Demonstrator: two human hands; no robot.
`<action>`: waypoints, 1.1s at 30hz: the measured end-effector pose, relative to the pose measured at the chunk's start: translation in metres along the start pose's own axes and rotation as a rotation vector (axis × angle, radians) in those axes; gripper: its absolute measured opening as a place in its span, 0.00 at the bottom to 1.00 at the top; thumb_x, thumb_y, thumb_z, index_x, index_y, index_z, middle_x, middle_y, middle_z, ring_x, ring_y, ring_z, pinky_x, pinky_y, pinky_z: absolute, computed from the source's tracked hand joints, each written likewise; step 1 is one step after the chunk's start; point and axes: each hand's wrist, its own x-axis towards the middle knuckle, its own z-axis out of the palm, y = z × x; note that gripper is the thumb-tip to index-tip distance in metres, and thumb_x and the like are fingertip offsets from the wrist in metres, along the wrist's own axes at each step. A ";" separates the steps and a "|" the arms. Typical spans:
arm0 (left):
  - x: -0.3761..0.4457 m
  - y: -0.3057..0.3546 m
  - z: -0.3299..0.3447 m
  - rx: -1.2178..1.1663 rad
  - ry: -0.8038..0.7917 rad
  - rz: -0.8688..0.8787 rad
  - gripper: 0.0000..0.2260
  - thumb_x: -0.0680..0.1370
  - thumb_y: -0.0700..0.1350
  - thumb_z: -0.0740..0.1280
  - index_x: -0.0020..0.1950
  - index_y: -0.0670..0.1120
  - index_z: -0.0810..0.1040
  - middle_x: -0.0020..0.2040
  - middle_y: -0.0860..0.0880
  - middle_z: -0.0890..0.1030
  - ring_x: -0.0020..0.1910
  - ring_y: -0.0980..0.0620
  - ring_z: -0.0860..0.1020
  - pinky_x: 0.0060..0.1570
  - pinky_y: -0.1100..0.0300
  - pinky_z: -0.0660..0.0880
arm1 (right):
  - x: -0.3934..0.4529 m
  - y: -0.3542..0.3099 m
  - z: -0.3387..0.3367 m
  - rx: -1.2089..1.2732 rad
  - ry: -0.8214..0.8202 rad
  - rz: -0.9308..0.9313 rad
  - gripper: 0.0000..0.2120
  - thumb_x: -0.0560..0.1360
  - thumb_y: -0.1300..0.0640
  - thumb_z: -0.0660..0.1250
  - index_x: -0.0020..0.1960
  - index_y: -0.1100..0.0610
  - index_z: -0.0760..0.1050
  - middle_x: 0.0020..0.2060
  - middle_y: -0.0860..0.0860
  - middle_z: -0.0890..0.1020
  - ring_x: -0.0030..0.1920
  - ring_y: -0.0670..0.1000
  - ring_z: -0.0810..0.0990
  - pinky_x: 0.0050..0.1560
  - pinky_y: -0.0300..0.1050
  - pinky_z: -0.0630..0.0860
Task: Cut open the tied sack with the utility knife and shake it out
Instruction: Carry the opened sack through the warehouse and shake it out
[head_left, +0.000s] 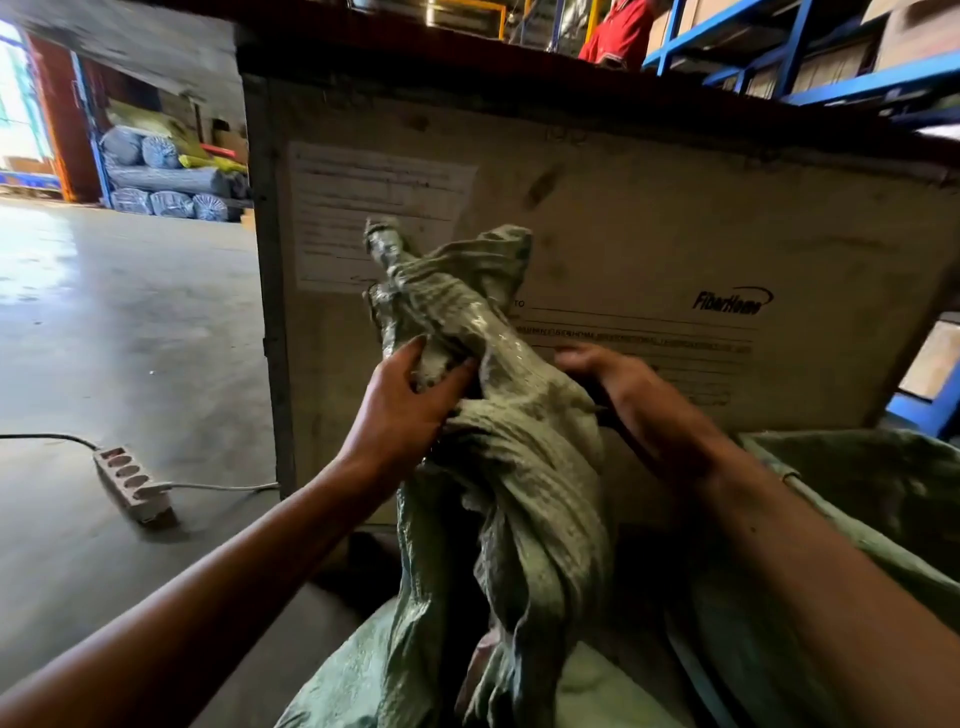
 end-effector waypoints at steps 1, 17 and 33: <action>0.000 0.003 0.002 0.082 -0.042 0.048 0.13 0.72 0.54 0.72 0.52 0.51 0.81 0.46 0.48 0.86 0.45 0.49 0.85 0.47 0.49 0.81 | -0.001 -0.005 -0.001 0.008 -0.072 -0.005 0.14 0.74 0.43 0.62 0.54 0.48 0.77 0.56 0.49 0.82 0.54 0.47 0.81 0.57 0.43 0.76; 0.028 0.015 -0.028 0.507 0.342 0.237 0.07 0.74 0.51 0.70 0.42 0.48 0.80 0.33 0.57 0.78 0.32 0.65 0.75 0.29 0.79 0.67 | 0.018 0.020 -0.057 -0.111 0.917 -0.099 0.11 0.77 0.58 0.62 0.56 0.62 0.77 0.45 0.55 0.78 0.51 0.59 0.79 0.42 0.40 0.71; 0.057 0.097 0.028 -0.043 -0.249 -0.025 0.11 0.76 0.40 0.68 0.58 0.45 0.81 0.53 0.44 0.84 0.54 0.49 0.82 0.54 0.56 0.80 | 0.028 -0.009 -0.033 0.399 0.619 0.013 0.13 0.79 0.62 0.55 0.51 0.54 0.78 0.44 0.54 0.82 0.42 0.50 0.80 0.39 0.38 0.78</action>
